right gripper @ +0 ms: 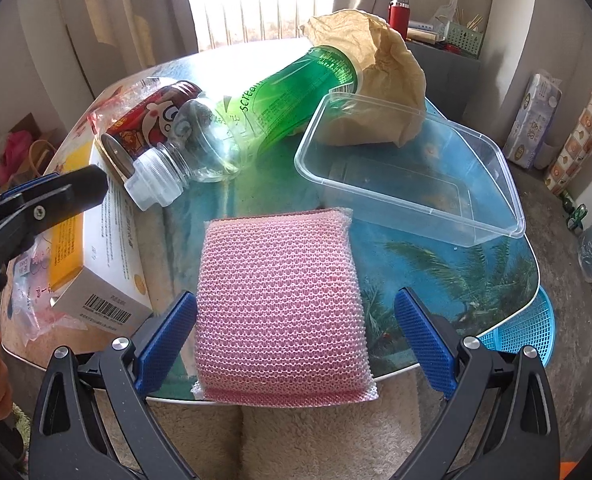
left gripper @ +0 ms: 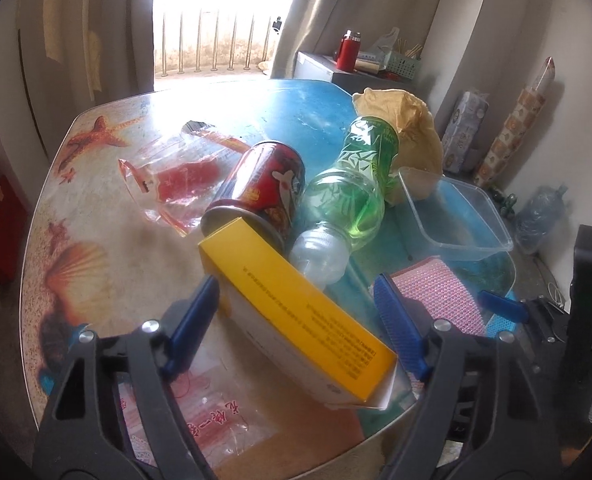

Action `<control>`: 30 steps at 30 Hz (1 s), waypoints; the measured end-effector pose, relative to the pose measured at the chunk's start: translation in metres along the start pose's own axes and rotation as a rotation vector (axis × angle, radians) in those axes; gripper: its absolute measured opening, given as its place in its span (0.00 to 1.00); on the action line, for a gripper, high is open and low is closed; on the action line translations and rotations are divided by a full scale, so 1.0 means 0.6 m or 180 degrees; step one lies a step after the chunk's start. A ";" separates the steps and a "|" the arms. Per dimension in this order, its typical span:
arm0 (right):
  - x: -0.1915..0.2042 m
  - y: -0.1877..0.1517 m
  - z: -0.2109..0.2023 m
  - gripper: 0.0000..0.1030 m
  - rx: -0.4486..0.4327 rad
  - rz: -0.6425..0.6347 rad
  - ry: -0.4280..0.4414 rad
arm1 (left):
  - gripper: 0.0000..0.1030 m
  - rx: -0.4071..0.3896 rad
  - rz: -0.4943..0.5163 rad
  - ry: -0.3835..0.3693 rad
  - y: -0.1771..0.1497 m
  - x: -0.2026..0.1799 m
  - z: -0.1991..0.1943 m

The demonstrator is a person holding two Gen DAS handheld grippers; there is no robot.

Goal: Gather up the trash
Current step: 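Close the left tool on the yellow box while the right tool grasps the pink sponge, then carry box and sponge over the blue wastebasket and open both tools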

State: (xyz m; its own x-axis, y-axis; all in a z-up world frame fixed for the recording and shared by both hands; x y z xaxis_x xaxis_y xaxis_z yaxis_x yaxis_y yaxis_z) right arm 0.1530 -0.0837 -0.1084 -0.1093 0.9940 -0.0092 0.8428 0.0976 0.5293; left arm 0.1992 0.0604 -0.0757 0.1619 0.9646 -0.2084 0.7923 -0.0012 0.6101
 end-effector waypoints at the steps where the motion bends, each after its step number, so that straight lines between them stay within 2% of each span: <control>1: 0.000 -0.001 0.001 0.94 0.0004 0.0008 0.0024 | 0.67 0.0038 0.0047 0.0079 -0.003 0.002 0.004; 7: -0.008 0.007 -0.003 0.94 0.0024 0.0101 0.0138 | 0.63 0.0237 0.0059 0.0056 -0.010 0.005 0.007; 13: -0.007 0.004 0.017 0.94 0.0189 0.0240 0.0379 | 0.61 0.0584 -0.0192 -0.0127 -0.029 0.015 0.023; 15: -0.005 0.003 0.022 0.94 0.0203 0.0238 0.0402 | 0.53 0.0603 -0.0211 -0.0079 -0.028 0.019 0.024; 21: -0.012 -0.008 0.018 0.94 0.0129 0.0206 0.0357 | 0.41 0.0644 -0.0341 0.0027 -0.024 0.032 0.020; 25: -0.025 -0.017 0.017 0.79 0.0098 0.0308 0.0450 | 0.29 0.0690 -0.0395 0.0085 -0.021 0.040 0.017; 30: -0.038 -0.021 0.007 0.77 0.0030 0.0437 0.0687 | 0.27 0.0626 -0.0403 0.0132 -0.016 0.034 0.003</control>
State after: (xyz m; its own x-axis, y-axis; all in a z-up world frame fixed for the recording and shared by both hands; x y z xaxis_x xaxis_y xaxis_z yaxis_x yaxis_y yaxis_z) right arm 0.1470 -0.1073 -0.1187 -0.1027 0.9643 0.2441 0.8623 -0.0361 0.5052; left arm 0.1957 0.0797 -0.0871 0.0328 0.9703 -0.2398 0.9047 0.0731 0.4196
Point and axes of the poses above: each gripper's, at about its wrist camera, not at the fingertips, and z roughly the way its jaws point, x to its left, y to its top, the point moved 8 cm from there along z, roughly the way its jaws point, and after that the axes turned 4 degrees about -z, right-handed, at the moved point
